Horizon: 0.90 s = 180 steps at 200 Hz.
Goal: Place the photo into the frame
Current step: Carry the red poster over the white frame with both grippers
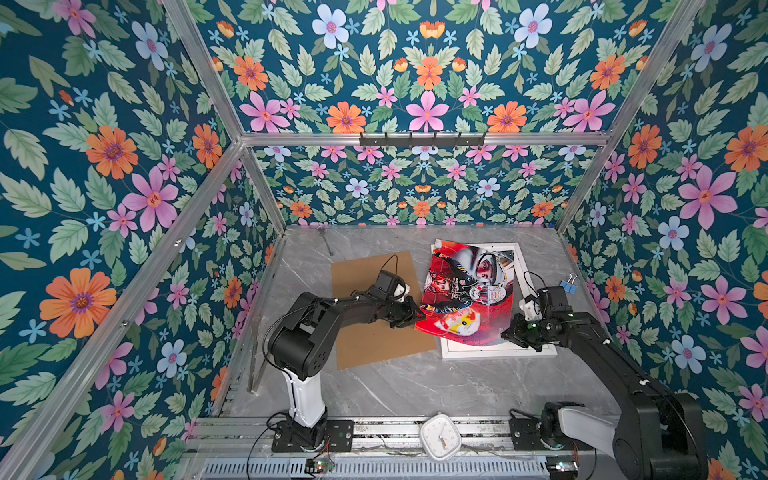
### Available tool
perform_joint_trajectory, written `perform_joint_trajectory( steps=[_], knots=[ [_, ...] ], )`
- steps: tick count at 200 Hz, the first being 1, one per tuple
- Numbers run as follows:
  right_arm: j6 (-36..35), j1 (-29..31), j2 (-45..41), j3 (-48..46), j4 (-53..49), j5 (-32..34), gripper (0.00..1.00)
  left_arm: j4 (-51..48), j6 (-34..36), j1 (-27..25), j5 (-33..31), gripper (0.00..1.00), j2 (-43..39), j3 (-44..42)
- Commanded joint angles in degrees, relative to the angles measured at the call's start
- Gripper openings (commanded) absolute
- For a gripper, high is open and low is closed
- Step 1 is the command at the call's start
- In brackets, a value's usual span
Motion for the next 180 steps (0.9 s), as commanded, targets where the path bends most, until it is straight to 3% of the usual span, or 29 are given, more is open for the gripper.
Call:
perform_joint_trajectory(
  steps=[1, 59, 138, 161, 180],
  knots=[
    [-0.16, 0.05, -0.63, 0.22, 0.38, -0.6, 0.0, 0.87, 0.09, -0.07, 0.55, 0.18, -0.39, 0.41],
    [0.64, -0.02, -1.98, -0.57, 0.63, -0.51, 0.02, -0.58, 0.64, -0.07, 0.75, 0.0, -1.6, 1.29],
    [-0.32, 0.05, -6.65, 2.65, -4.44, 4.02, 0.52, -0.85, -0.2, 0.02, -1.29, 0.0, -7.29, 0.25],
    [-1.26, 0.81, -9.03, 3.68, -3.64, 3.38, 0.6, -1.82, -0.8, 0.02, -2.28, 0.0, -10.44, -0.28],
    [-2.37, 4.9, -10.78, 5.56, -3.22, 6.1, 0.63, -3.08, -1.1, 0.1, -3.29, 0.0, -13.08, -0.46]
  ],
)
